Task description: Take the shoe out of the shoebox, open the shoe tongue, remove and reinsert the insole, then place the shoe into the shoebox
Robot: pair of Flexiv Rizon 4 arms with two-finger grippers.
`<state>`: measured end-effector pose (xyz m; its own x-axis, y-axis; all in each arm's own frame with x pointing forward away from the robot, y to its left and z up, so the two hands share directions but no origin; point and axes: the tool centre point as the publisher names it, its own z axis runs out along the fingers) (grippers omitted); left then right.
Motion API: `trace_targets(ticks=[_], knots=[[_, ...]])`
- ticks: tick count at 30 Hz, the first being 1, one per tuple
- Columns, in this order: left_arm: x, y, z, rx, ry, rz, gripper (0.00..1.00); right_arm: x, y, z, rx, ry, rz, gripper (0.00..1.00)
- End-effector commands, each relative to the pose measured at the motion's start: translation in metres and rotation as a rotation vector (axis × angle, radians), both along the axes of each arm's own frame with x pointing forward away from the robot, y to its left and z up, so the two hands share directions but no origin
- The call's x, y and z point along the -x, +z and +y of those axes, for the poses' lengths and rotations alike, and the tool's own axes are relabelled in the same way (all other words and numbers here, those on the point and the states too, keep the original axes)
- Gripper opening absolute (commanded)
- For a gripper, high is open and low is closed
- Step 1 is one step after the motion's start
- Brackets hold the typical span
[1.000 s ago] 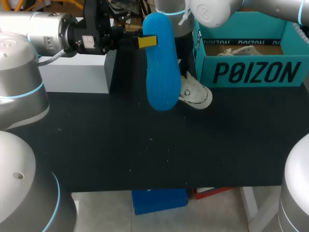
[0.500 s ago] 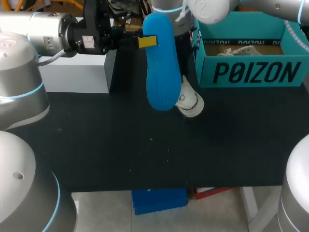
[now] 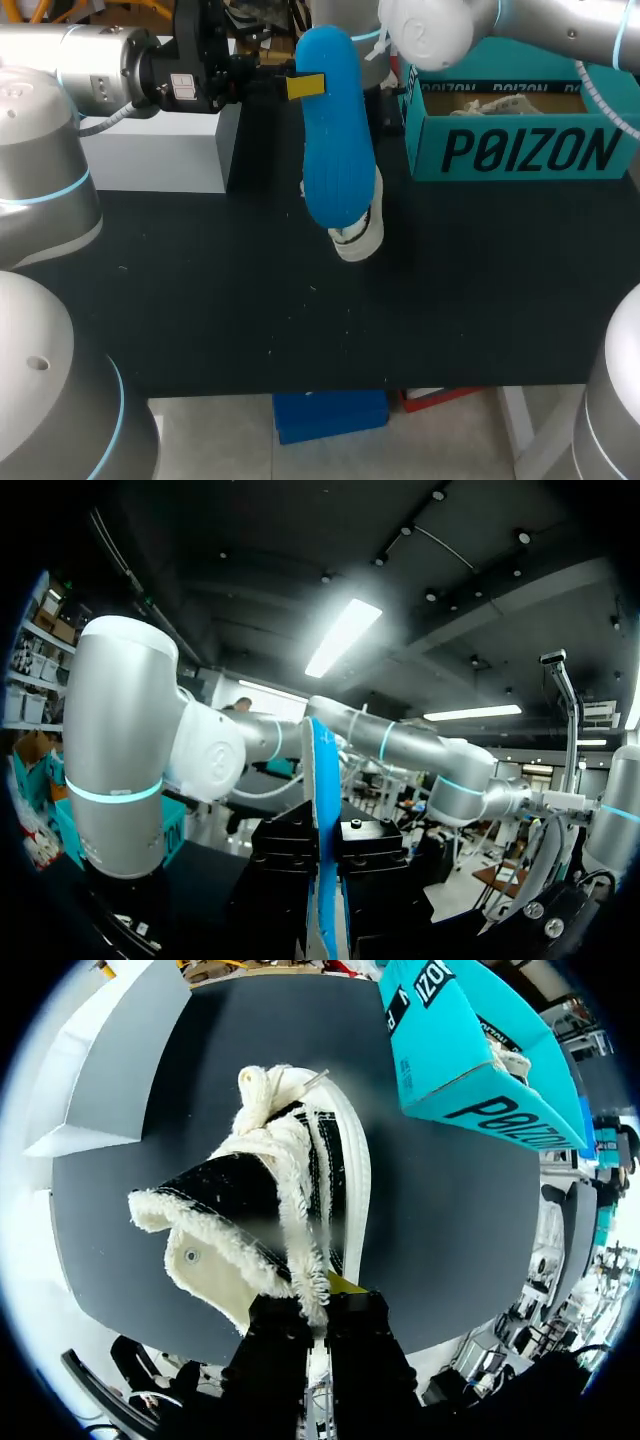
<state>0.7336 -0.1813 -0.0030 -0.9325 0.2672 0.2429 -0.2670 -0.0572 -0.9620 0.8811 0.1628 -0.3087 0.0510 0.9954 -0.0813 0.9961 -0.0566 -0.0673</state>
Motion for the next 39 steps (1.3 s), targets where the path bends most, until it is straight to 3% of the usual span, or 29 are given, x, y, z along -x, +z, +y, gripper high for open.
trace_targets(ticks=[1,7,13,28,39], knots=[[0.0,-0.001,-0.001,0.0,0.003,-0.001,0.0,0.001,-0.015,0.005,-0.023,-0.135,-0.007,0.0],[0.0,-0.001,-0.001,0.0,0.003,-0.001,0.0,0.002,-0.037,0.014,-0.053,-0.092,-0.002,0.0],[0.0,-0.001,-0.001,0.0,0.003,-0.001,0.0,0.006,-0.058,0.006,-0.062,-0.032,0.012,0.0],[0.0,-0.001,-0.001,0.0,0.003,-0.001,0.0,0.007,-0.061,-0.019,-0.056,0.072,0.0,0.0],[0.0,-0.001,-0.001,0.0,0.003,-0.001,0.0,0.013,-0.08,-0.023,-0.074,0.094,0.03,0.0]])
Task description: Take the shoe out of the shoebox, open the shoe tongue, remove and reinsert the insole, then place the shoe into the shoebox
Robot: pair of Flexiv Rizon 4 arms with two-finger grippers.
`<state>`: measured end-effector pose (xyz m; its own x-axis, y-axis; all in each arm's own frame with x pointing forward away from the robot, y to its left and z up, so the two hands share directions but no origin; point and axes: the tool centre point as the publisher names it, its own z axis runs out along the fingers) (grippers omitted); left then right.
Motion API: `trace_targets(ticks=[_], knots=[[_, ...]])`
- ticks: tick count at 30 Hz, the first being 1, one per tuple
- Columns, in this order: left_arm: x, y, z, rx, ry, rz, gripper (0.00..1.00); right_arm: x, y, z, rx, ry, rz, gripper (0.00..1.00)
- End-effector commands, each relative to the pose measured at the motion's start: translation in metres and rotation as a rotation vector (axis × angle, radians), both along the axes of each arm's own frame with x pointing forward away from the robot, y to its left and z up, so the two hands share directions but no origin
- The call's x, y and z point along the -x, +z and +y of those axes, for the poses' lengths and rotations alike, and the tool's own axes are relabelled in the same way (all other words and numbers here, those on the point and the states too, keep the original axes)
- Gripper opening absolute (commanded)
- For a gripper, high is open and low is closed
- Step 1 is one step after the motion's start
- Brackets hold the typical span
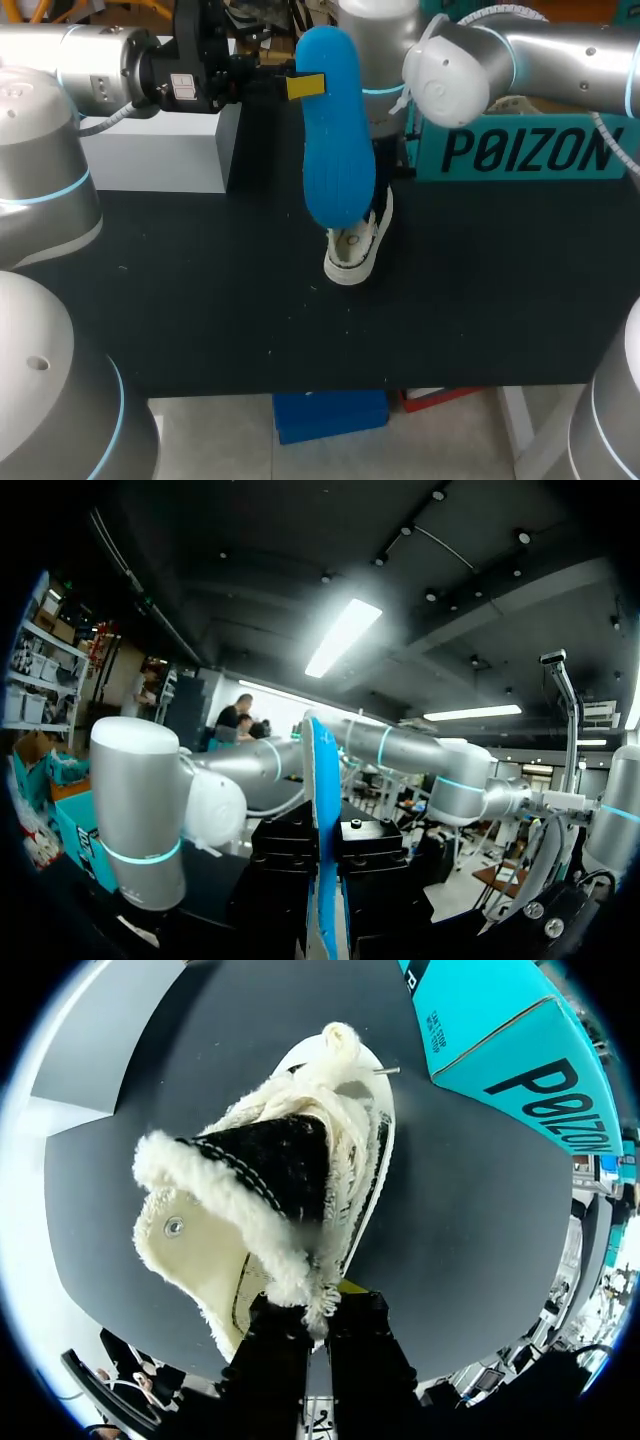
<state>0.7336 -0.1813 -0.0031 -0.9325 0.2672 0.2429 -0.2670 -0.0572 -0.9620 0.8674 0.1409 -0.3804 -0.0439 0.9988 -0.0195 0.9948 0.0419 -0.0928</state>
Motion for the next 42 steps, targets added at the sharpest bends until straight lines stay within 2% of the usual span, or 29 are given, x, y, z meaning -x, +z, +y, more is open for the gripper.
trace_targets(ticks=[1,8,9,10,11,21,28,34,42], knots=[[0.0,-0.001,-0.001,0.0,0.003,-0.001,0.0,0.0,-0.01,-0.002,-0.016,-0.001,0.009,0.0],[0.0,-0.001,-0.001,0.0,0.003,-0.001,0.0,0.002,-0.01,-0.003,-0.029,0.004,0.008,0.0],[0.0,-0.001,-0.001,0.0,0.003,-0.001,0.0,0.002,-0.009,-0.005,-0.032,0.003,0.005,0.05],[0.0,-0.001,-0.001,0.0,0.003,-0.001,0.0,0.003,-0.006,-0.006,-0.036,0.004,0.0,0.34],[0.0,-0.001,-0.001,0.0,0.003,-0.001,0.0,0.004,-0.002,-0.008,-0.039,0.005,-0.004,1.0],[0.0,-0.001,-0.001,0.0,0.003,-0.001,0.0,0.017,0.051,-0.037,-0.144,-0.051,-0.087,1.0],[0.0,-0.001,-0.001,0.0,0.003,-0.001,0.0,0.024,0.078,-0.05,-0.403,-0.117,-0.118,1.0],[0.0,-0.001,-0.001,0.0,0.003,-0.001,0.0,0.024,0.094,-0.053,-0.623,-0.11,-0.164,1.0],[0.0,-0.001,-0.001,0.0,0.003,-0.001,0.0,0.018,0.125,-0.047,-0.774,-0.086,-0.26,1.0]])
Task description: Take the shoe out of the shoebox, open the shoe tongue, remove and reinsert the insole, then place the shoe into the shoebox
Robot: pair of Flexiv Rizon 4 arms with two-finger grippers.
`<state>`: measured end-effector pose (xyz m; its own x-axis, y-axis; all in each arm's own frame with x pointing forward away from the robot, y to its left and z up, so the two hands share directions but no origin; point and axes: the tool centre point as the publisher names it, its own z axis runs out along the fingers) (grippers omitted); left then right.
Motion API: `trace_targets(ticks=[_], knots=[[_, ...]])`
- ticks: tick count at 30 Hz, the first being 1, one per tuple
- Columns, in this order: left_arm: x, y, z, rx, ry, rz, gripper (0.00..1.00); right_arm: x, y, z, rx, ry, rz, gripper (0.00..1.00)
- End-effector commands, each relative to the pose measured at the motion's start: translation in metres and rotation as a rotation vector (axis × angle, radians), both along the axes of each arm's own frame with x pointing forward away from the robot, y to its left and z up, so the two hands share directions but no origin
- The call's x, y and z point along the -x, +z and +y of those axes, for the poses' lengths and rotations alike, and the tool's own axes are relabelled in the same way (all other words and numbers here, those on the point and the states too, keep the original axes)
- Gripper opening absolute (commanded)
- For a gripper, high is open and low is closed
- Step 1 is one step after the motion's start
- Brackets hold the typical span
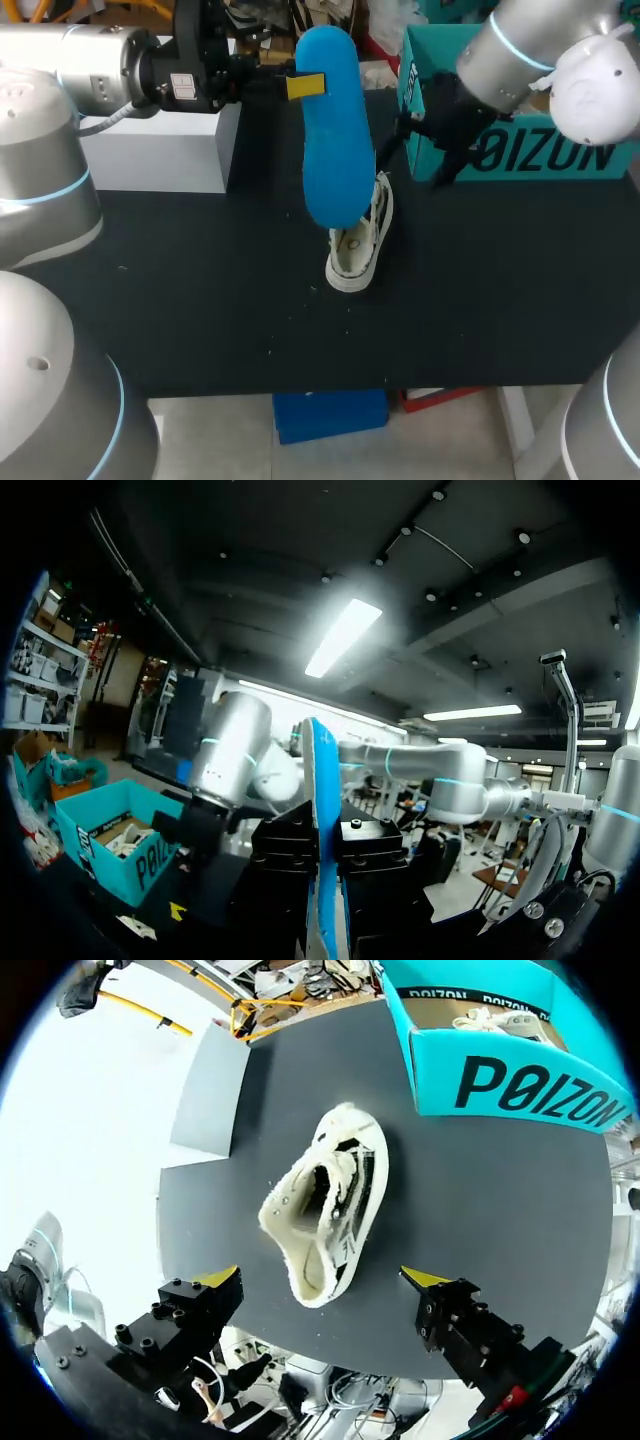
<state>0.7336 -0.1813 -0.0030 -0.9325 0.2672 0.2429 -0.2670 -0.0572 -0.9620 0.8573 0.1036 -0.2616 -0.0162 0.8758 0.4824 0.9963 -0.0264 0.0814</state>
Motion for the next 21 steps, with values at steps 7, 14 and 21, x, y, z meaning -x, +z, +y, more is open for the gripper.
trace_targets(ticks=[7,14,21], knots=[[0.0,-0.001,-0.001,0.0,0.003,-0.001,0.0,0.002,0.021,-0.005,-0.318,-0.009,-0.137,1.0],[0.0,-0.001,-0.001,0.0,0.003,-0.001,0.0,0.002,0.025,-0.004,-0.32,-0.005,-0.148,1.0],[0.0,-0.001,-0.001,0.0,0.003,-0.001,0.0,0.002,0.025,-0.004,-0.32,-0.005,-0.148,1.0]])
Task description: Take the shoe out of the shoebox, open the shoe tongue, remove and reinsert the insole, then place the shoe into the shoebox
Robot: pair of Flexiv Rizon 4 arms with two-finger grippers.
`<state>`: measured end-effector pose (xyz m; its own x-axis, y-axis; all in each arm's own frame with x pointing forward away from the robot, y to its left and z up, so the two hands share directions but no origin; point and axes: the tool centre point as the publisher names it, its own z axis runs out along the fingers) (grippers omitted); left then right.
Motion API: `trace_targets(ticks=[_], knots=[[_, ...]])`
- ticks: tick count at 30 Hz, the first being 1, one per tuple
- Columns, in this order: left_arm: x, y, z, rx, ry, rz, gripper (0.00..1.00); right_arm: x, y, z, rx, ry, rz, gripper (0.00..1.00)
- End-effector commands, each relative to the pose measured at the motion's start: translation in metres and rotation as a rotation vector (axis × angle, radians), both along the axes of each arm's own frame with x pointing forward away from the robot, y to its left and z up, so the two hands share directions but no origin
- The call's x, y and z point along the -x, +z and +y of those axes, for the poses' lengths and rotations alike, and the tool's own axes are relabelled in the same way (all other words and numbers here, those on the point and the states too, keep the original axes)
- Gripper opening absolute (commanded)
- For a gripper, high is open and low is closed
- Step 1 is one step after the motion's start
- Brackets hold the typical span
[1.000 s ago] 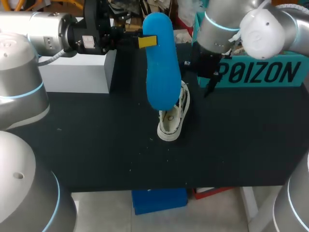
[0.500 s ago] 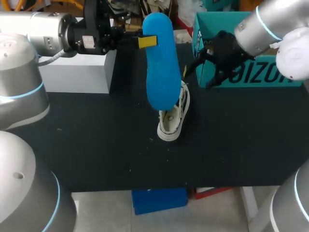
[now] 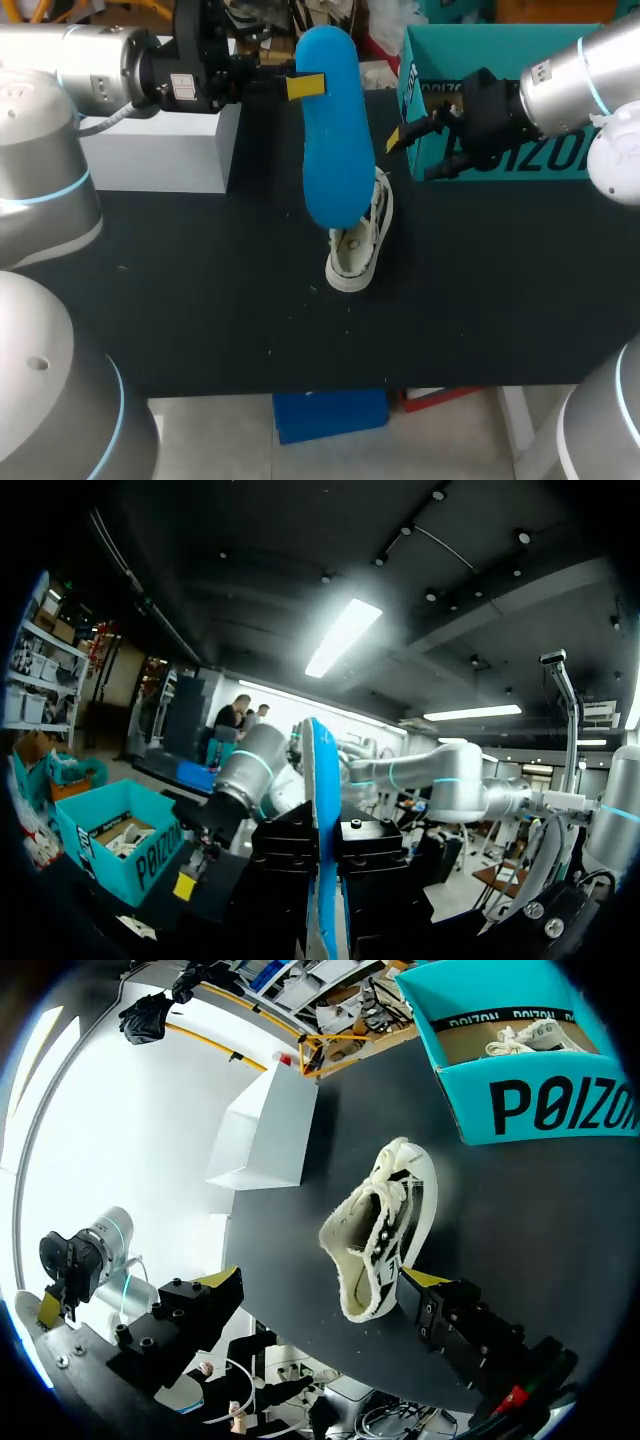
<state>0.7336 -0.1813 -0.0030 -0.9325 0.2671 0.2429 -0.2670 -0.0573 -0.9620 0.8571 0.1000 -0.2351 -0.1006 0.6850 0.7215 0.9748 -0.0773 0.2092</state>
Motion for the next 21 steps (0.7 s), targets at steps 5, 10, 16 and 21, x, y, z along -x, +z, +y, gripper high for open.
trace_targets(ticks=[5,10,16,21], knots=[[0.0,-0.001,-0.001,0.0,0.003,-0.001,0.0,0.001,-0.001,-0.001,-0.006,-0.001,-0.003,1.0],[0.0,-0.001,-0.001,0.0,0.003,-0.001,0.0,0.001,-0.007,-0.003,-0.083,-0.016,-0.007,1.0],[0.0,-0.001,-0.001,0.0,0.003,-0.001,0.0,-0.005,-0.008,0.002,-0.193,-0.015,-0.022,1.0],[0.0,-0.001,-0.001,0.0,0.003,-0.001,0.0,-0.009,-0.007,0.009,-0.245,-0.001,-0.012,1.0]])
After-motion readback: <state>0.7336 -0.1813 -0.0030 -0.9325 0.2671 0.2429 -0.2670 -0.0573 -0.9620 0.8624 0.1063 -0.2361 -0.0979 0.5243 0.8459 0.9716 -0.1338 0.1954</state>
